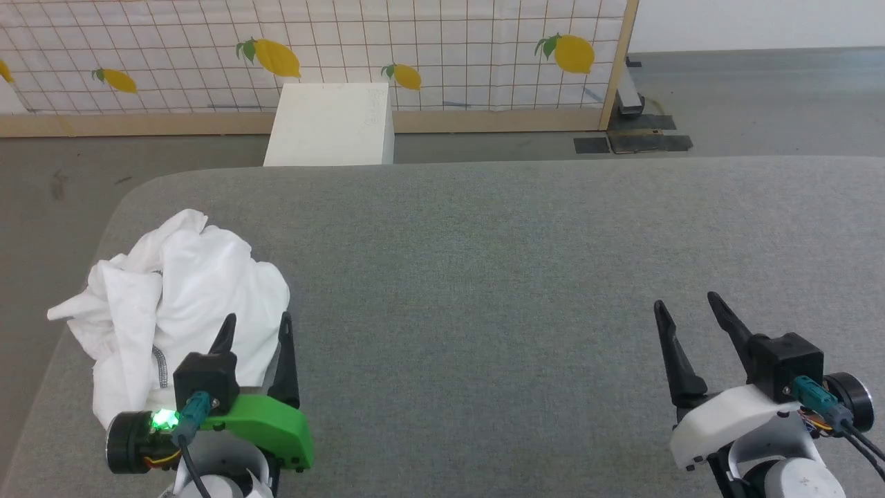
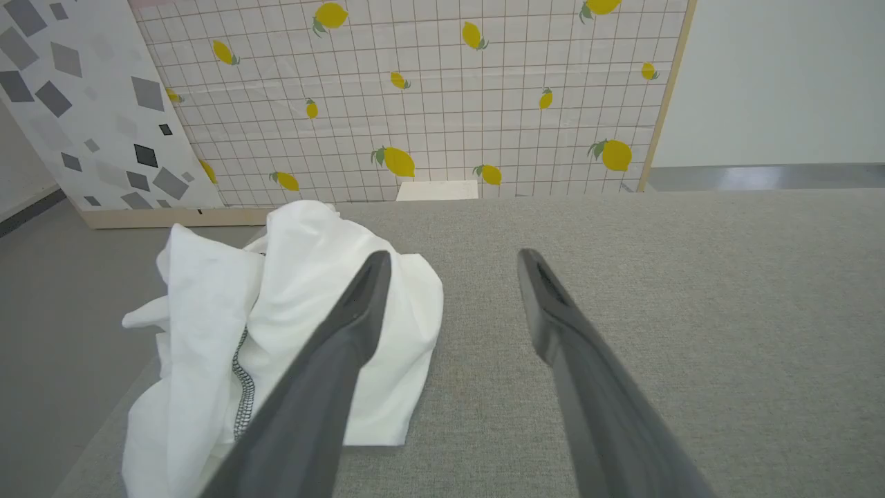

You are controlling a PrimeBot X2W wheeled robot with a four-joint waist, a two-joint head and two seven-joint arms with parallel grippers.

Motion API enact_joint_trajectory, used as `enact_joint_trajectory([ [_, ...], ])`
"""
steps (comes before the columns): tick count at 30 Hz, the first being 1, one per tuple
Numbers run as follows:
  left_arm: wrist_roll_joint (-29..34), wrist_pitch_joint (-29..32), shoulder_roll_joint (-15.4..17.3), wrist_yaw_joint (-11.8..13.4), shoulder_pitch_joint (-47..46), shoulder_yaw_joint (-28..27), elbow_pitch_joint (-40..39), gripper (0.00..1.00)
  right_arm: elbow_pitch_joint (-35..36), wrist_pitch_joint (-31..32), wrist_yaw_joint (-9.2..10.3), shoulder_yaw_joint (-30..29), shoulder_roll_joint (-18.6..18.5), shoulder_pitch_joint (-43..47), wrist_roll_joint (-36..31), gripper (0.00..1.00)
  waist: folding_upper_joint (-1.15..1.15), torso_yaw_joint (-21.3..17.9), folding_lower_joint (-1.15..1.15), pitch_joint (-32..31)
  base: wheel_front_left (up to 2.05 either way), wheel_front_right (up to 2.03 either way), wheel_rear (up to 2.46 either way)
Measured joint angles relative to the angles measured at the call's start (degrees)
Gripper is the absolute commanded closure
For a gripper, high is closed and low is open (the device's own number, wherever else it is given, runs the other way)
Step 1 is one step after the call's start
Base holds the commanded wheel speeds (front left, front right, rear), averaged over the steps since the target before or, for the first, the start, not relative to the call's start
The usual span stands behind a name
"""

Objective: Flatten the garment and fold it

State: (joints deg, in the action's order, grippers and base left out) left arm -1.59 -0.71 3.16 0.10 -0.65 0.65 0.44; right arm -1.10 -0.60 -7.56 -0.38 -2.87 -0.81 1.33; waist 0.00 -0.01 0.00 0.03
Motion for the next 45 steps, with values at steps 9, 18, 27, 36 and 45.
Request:
enact_joint_trajectory([
  [9,-0.6,-1.0,0.0,0.5,0.0,0.3,0.4,0.0,-1.0,-1.2,0.0,-0.5,0.0,0.0,1.5,0.0,0.0,0.0,0.0,0.1,0.0,0.0,0.0],
  [18,-1.5,-2.0,0.0,0.7,0.0,0.4,0.7,0.0,-1.8,-2.2,0.0,-0.8,0.0,0.0,2.7,0.0,0.0,0.4,0.0,0.1,0.0,0.0,0.0],
  [27,-2.7,-3.2,0.0,1.5,0.2,0.4,0.8,0.0,-2.5,-3.3,0.0,-0.8,0.0,0.0,3.7,0.0,0.0,1.9,0.0,0.1,0.0,0.0,0.0],
  [36,-3.5,-4.3,0.0,2.0,1.2,0.4,0.9,0.0,-3.3,-4.4,0.0,-0.7,0.0,0.7,4.4,0.0,0.0,4.8,0.0,0.0,0.0,0.0,0.0],
  [45,-4.5,-5.2,0.0,2.5,1.9,0.3,1.0,0.0,-4.0,-5.4,0.0,-0.4,0.0,0.9,5.4,0.0,0.0,8.5,0.0,0.1,0.0,0.0,0.0],
])
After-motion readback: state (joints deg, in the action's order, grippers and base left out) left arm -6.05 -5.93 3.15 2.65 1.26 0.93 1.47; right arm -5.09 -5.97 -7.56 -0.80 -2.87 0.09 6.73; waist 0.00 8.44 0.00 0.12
